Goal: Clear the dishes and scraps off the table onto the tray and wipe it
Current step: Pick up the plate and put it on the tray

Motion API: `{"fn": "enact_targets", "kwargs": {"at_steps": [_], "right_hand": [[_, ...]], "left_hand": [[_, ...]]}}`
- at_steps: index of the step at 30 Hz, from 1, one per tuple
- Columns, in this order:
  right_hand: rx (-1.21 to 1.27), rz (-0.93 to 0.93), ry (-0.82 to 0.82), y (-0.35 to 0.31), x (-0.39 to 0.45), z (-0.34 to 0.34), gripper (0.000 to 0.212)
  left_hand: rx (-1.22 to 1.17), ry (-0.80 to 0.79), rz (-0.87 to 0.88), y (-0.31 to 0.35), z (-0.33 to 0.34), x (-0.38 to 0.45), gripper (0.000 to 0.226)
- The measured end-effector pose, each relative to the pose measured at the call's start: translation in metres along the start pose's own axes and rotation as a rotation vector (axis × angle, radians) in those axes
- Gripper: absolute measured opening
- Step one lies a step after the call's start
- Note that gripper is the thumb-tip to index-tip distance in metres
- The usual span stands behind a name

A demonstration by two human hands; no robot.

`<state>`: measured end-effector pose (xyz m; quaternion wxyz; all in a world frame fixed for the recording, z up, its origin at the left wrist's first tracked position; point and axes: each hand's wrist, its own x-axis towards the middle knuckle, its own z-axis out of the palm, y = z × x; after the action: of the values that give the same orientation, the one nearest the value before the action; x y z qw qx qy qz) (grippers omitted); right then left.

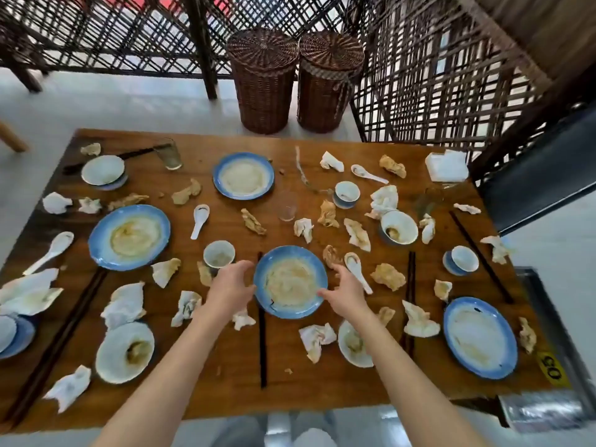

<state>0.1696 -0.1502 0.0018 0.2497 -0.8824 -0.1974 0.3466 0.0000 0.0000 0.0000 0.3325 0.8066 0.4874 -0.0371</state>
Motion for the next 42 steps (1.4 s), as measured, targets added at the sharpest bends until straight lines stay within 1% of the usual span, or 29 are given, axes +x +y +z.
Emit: {"fn": "enact_targets", "kwargs": {"at_steps": [2,4,6,9,13,16,21,26,29,32,34,38,42], "right_hand": [[-0.051,0.067,0.019,-0.003,0.005,0.004,0.069],[-0.065,0.139,0.005,-0.002,0.009,0.008,0.061],[-0.065,0.187,-0.018,0.000,0.013,0.013,0.056],[-0.017,0.216,-0.046,0.003,0.019,0.017,0.052],[0.037,0.222,-0.038,0.010,0.027,0.022,0.046],[0.045,0.211,-0.020,0.013,0.032,0.025,0.044],[0.052,0.181,0.000,0.019,0.036,0.027,0.040],[0.054,0.155,0.015,0.019,0.035,0.028,0.034],[0.059,0.138,0.022,0.014,0.033,0.024,0.035],[0.060,0.103,0.025,-0.001,0.029,0.009,0.045],[0.071,0.046,0.042,-0.018,0.026,-0.005,0.048],[0.105,-0.059,0.085,-0.067,0.018,-0.032,0.048],[0.147,-0.148,0.077,-0.125,0.011,-0.034,0.048]], "left_hand": [[-0.010,-0.045,-0.013,-0.003,0.002,0.006,0.056],[-0.028,-0.089,-0.018,-0.003,0.008,0.010,0.051],[-0.062,-0.106,-0.029,-0.002,0.015,0.014,0.046],[-0.099,-0.096,-0.054,0.000,0.022,0.017,0.044],[-0.124,0.039,-0.124,-0.002,0.026,0.019,0.036],[-0.132,0.015,-0.149,-0.004,0.029,0.022,0.036],[-0.188,-0.007,-0.192,-0.001,0.034,0.027,0.047],[-0.214,-0.001,-0.211,0.000,0.037,0.028,0.048],[-0.240,0.013,-0.220,0.003,0.034,0.025,0.047],[-0.288,0.064,-0.211,0.008,0.023,0.018,0.045],[-0.342,0.112,-0.182,0.013,0.009,0.013,0.044],[-0.409,0.201,-0.147,0.021,-0.040,0.008,0.045],[-0.458,0.291,-0.121,0.009,-0.098,0.009,0.042]]}}
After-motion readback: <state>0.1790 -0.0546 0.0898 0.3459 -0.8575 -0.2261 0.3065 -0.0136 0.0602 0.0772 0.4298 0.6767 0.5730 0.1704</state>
